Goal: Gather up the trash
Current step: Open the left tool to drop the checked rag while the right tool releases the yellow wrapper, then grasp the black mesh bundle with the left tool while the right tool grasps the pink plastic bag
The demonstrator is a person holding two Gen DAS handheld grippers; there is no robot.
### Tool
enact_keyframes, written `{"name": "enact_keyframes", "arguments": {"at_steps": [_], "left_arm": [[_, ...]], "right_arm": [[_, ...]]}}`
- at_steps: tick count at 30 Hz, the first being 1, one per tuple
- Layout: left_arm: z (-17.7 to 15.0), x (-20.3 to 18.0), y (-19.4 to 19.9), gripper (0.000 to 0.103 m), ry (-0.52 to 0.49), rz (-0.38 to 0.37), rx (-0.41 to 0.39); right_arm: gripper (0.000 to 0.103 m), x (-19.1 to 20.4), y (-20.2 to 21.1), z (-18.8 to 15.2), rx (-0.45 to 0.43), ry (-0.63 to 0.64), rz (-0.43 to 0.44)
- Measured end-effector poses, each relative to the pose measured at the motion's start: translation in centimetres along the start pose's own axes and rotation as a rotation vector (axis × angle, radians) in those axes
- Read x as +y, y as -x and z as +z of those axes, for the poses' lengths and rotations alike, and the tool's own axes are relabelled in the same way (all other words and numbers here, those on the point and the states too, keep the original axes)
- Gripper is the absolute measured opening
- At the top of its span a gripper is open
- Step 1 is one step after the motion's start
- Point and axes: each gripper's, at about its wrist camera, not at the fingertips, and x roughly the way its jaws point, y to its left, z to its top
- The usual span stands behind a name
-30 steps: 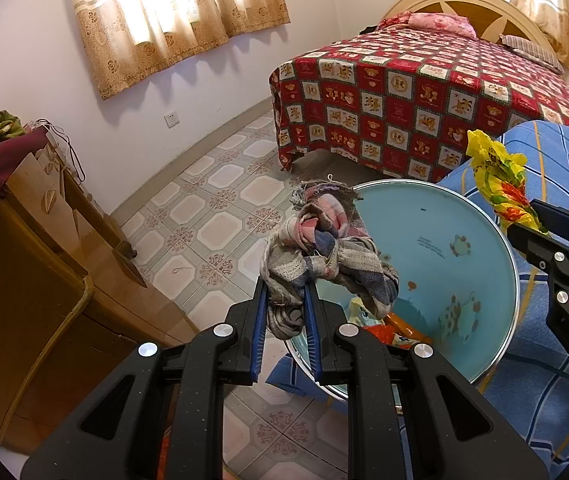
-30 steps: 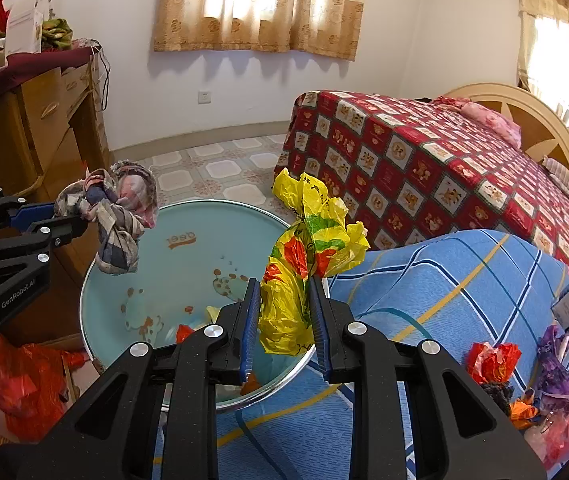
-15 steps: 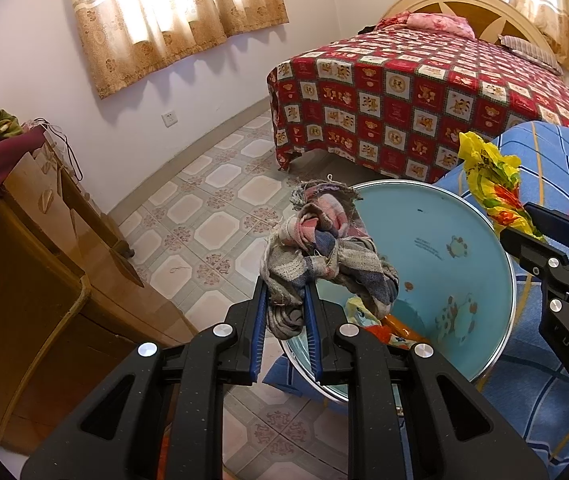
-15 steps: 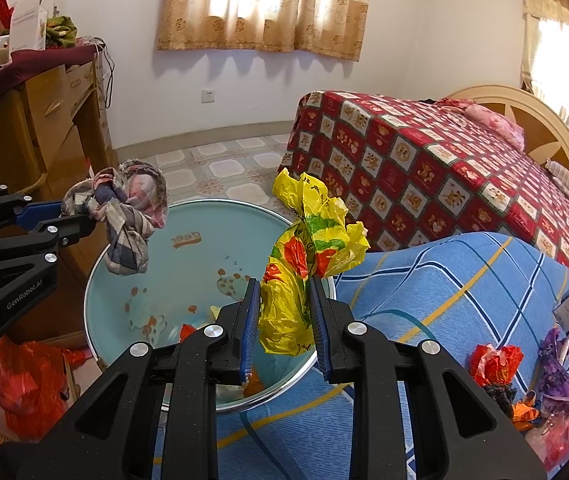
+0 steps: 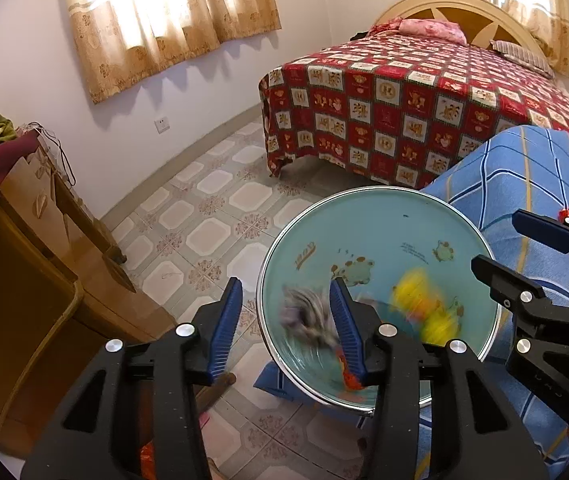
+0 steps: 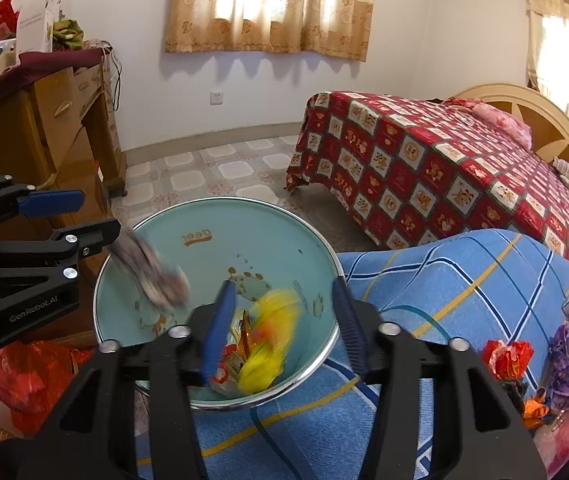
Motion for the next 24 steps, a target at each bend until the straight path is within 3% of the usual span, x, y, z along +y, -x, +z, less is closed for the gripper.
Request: {"name": "enact_keyframes", "arguments": {"at_steps": [2, 4, 14, 24], "left_arm": [[0.0, 0.0, 0.0, 0.050, 0.005, -0.001, 0.001], [0.0, 0.0, 0.1, 0.062, 0.007, 0.003, 0.000], [-0.7, -0.2, -0.2, 0.068, -0.015, -0.025, 0.019], [-2.9, -6.8, 1.3, 0.069, -0.153, -0.095, 0.022]], "right_arm": [[0.051, -0.3, 0.0, -0.3, 0.004, -0.010, 0.000], [0.051, -0.5, 0.2, -0.5, 0.005, -0.019, -0.002], [0.057, -2.5, 3.7, -2.7, -0.024, -0.071, -0.021], [0.062, -9.4, 11.6, -9.2, -0.064, -0.235, -0.168]]}}
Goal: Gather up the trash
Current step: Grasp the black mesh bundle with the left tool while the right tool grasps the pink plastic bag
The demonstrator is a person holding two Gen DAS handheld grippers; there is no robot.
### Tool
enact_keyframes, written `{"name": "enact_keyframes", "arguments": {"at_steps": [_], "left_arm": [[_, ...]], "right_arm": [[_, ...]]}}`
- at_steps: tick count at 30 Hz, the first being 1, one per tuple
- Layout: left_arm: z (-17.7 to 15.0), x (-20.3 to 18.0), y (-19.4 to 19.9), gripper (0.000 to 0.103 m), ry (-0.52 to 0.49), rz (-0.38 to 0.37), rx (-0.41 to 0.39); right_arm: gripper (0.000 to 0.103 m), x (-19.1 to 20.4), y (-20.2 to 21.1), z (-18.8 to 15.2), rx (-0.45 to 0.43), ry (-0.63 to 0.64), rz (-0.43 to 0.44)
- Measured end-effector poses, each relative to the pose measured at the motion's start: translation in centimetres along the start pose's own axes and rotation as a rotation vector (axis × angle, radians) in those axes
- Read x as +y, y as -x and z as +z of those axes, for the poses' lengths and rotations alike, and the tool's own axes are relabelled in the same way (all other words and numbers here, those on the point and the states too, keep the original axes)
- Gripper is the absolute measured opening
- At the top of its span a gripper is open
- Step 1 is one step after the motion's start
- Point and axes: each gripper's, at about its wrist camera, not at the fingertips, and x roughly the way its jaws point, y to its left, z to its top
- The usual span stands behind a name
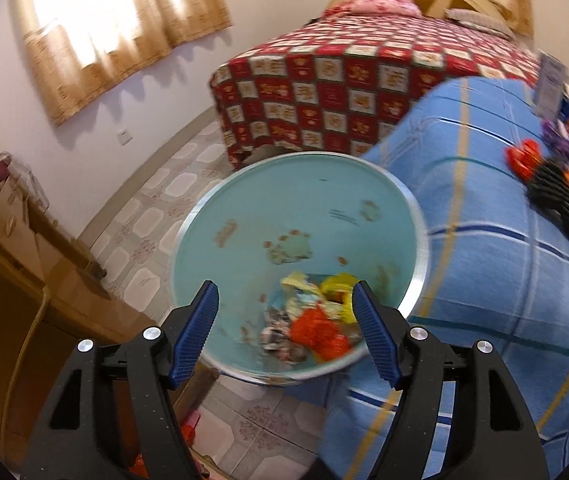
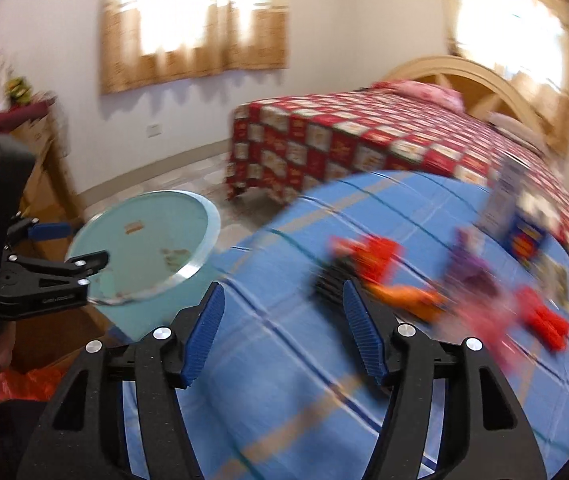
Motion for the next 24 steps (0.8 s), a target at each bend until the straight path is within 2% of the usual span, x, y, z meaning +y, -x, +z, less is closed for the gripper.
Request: {"name": "enact_keyframes", "arguments": {"at_steps": [6, 11, 16, 20, 22, 24], "left_arm": [[0.2, -6.4, 1.3, 0.073, -0.087, -0.063, -0.012], [1.5, -11.7, 2.6, 0.076, -0.106, -0.121, -0.023], [3.4, -16.2, 3.7, 0.079, -0.081, -0.174, -0.031], [4.5, -19.0, 4.0, 0.081, -0.086, -0.186, -0.036], [5.0, -20.2, 3.9, 0.088, -0.091, -0.177, -0.040], [5.2, -21.2, 3.4, 0.088, -0.094, -0.173, -0.033]], "right_arm": [[0.067, -7.6, 3.6, -4.1, 0.009, -0.152, -0.168], [0.067, -13.4, 5.9, -7.4, 0.014, -0.271, -0.287], [0.071, -16.8, 7.5, -10.1, 0.002, -0.325, -0.352], [0.073, -19.2, 8.7, -11.7, -0.009, -0.359, -0.412], [0.074, -20.0, 9.0, -12.2, -0.017, -0.382, -0.433], [0.074, -20.8, 9.3, -12.8, -0.020, -0.408, -0.439]]}}
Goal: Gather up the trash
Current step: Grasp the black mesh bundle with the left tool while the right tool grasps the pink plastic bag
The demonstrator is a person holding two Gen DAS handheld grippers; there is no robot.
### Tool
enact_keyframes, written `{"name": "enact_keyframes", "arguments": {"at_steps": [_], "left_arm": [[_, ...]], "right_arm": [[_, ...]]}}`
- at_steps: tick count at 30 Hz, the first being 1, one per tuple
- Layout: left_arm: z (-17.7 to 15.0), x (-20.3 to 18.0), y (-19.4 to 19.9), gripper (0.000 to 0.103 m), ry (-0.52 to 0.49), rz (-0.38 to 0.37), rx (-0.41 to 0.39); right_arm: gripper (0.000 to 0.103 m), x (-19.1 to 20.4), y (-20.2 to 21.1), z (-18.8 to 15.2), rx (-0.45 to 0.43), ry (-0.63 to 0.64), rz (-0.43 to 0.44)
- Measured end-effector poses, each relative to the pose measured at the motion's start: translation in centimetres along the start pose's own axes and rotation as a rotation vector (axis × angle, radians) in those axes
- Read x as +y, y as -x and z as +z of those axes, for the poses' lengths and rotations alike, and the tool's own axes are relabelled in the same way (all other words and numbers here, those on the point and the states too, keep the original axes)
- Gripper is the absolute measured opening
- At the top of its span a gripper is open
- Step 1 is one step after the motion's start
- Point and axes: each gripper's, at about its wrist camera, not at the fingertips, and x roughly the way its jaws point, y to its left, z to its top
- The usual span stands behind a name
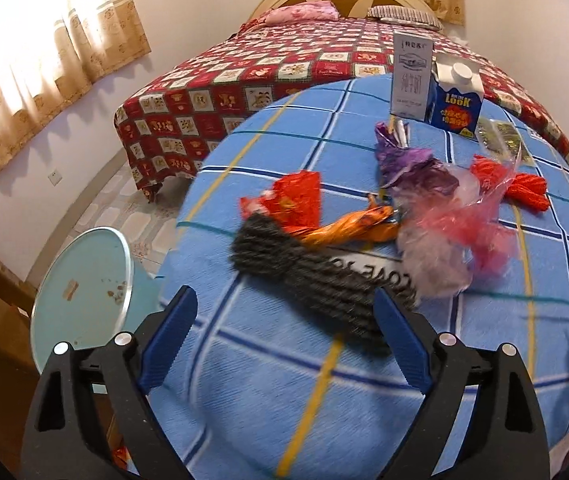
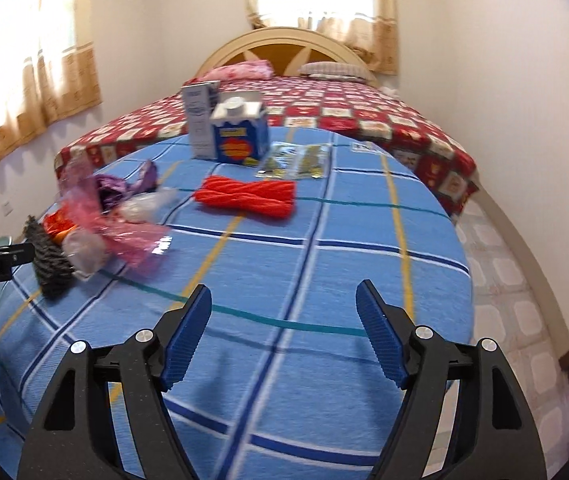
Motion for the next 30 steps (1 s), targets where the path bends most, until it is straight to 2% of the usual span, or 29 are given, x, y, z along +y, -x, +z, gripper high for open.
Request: {"name": "enact_keyframes", "arguments": {"at_steps": [4, 7, 8, 9, 10, 14, 17, 19, 21, 26, 30], "left_arm": [[-0.2, -1.1, -2.1, 0.088, 0.000, 0.008, 0.055], [-0.3, -1.2, -2.2, 0.086, -0.004, 0.012, 0.041], [-0.3, -1.2, -2.1, 0.082, -0.007, 0.002, 0.041], [-0.3, -1.2, -2.1, 0.067, -0.011, -0.021, 0.043], [-0.3, -1.1, -2.1, 0.058, -0.012, -0.064, 0.055], [-0.2, -0.9, -2.1, 0.054, 0.022, -0.138, 0.078], [-0.3, -1.4, -2.2, 0.054, 0.015, -0.135, 0.067], [-0.4, -1.7, -2.2, 0.035, -0.005, -0.147, 0.064], [-0.3, -1.7, -2.0, 0.023, -0.019, -0.165, 0.062], [-0.9, -0.4, -0.2, 0.020, -0.084, -0.179, 0.037], [-1.5, 1.6, 1.8, 0.020, -0.133, -0.137, -0.009]], "right_arm": [[0.076, -0.9, -0.3, -0.5, 0.001, -0.021, 0.007], [0.076, -0.9, -0.3, -0.8, 0.003, -0.021, 0.019], [0.076, -0.8, -0.4, -0.9, 0.005, -0.021, 0.026], [0.076, -0.5, -0.4, -0.9, 0.006, -0.021, 0.031], [0.076, -0.4, -0.3, -0.9, 0.006, -0.020, 0.033], [0.076, 0.5, -0.2, -1.0, 0.007, -0.002, 0.043], [0.076, 1.1, -0.2, -1.1, 0.008, 0.006, 0.052], [0.076, 1.4, -0.2, -1.3, 0.010, 0.013, 0.057], [0.076, 1.5, -0.2, -1.3, 0.010, 0.014, 0.062], [0.076, 1.8, 0.1, -1.2, 0.003, 0.013, 0.072], [0.076, 2.8, 0.1, -0.5, 0.006, 0.031, 0.091]]}}
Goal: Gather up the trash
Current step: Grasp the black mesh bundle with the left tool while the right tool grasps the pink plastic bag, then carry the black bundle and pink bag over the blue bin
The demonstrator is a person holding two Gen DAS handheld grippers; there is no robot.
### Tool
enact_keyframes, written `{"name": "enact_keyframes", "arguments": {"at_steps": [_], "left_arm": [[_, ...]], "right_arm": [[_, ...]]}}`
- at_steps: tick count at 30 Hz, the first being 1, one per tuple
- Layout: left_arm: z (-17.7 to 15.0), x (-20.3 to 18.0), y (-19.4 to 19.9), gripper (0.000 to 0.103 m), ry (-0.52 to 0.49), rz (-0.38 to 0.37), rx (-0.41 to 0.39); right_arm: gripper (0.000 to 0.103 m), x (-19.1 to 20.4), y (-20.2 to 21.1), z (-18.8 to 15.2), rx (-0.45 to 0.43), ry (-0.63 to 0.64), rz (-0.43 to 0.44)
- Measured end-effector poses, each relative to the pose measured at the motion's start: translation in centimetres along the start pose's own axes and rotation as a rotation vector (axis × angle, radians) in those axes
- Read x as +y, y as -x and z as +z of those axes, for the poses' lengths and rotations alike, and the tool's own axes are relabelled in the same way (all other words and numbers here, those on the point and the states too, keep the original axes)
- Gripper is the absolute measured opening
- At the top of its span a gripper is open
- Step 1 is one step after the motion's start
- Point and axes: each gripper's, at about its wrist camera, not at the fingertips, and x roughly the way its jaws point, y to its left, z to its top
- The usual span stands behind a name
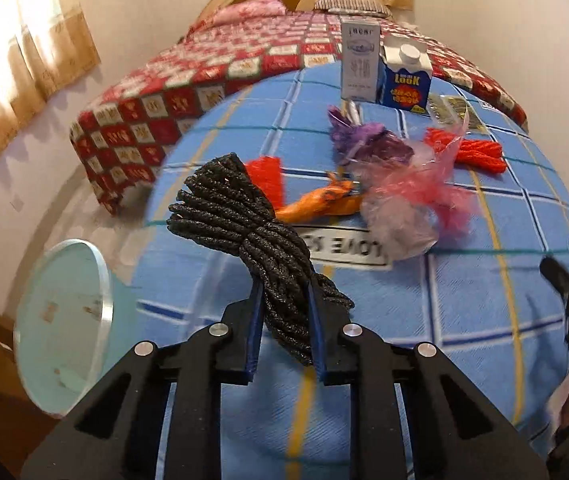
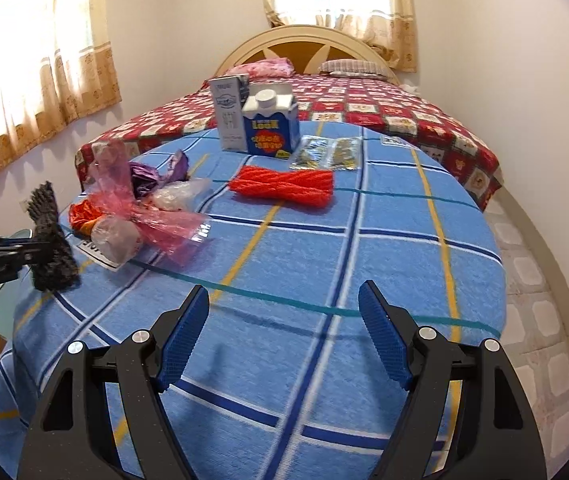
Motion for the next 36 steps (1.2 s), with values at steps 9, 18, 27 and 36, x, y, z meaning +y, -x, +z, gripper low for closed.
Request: {"name": "enact_keyframes", "arguments": {"at_steps": [9, 18, 27, 36], "left_arm": [[-1.0, 5.9, 2.2, 0.020, 0.019, 0.139, -0.038], [-3.1, 9.4, 1.1, 0.020, 0.066, 0.145, 0.020], [-3.3, 11.1, 2.5, 0.020, 0.080, 0.152, -0.014], [-4.0, 13.5, 4.3, 0.020, 0.099, 0.194, -0.037]], "right_arm": [[0.076, 5.3, -2.9, 3.1, 0.071, 0.112, 0.071], [0.029, 7.4, -7.6, 4.3, 0.224, 0.149, 0.100], [0.005, 7.9, -5.8, 4.3, 0.170, 0.158, 0.120], [0.005, 10.3, -2.8, 6.7, 0.091, 0.204, 0.140]]}}
